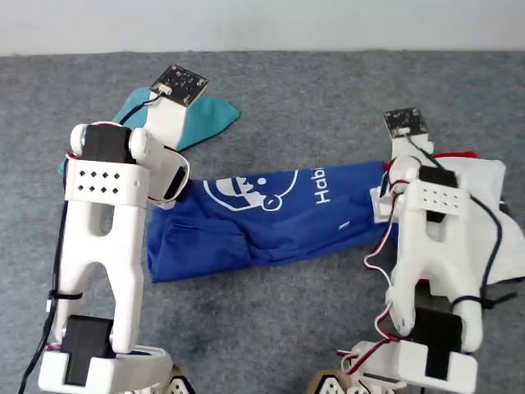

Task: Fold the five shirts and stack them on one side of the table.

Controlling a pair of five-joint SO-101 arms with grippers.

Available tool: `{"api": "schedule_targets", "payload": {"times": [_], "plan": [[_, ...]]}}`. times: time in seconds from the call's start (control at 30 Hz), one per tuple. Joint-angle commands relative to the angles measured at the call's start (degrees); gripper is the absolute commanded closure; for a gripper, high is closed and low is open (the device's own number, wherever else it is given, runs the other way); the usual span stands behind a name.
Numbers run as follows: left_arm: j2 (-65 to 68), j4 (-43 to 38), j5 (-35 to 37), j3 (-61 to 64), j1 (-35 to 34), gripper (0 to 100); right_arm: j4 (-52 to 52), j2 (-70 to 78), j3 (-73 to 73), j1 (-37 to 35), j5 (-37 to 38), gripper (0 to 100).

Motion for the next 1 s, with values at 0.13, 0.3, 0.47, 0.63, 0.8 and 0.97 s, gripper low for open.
{"api": "schedule_targets", "payload": {"times": [0.13,0.3,0.47,0.63,0.8,0.97], "plan": [[-2.5,1.1,0.2,0.0,-0.1,88,3.5,-0.4,-8.1,-1.4,-0.3,98.9],[-2.9,1.1,0.2,0.0,-0.4,88,3.6,0.0,-8.0,-10.1,-0.7,98.9],[-3.0,1.1,0.5,-0.4,-8.3,88,3.6,0.0,-8.9,-20.1,-0.7,98.9],[-3.0,1.1,0.5,-0.3,-16.9,88,3.3,0.1,-10.7,-29.4,-0.8,98.9],[-3.0,1.1,0.5,0.0,-19.3,88,3.5,0.2,-14.5,-38.2,-4.4,98.9],[-3.0,1.1,0.5,0.0,-18.9,88,3.4,0.2,-14.8,-45.8,-4.8,98.9]]}}
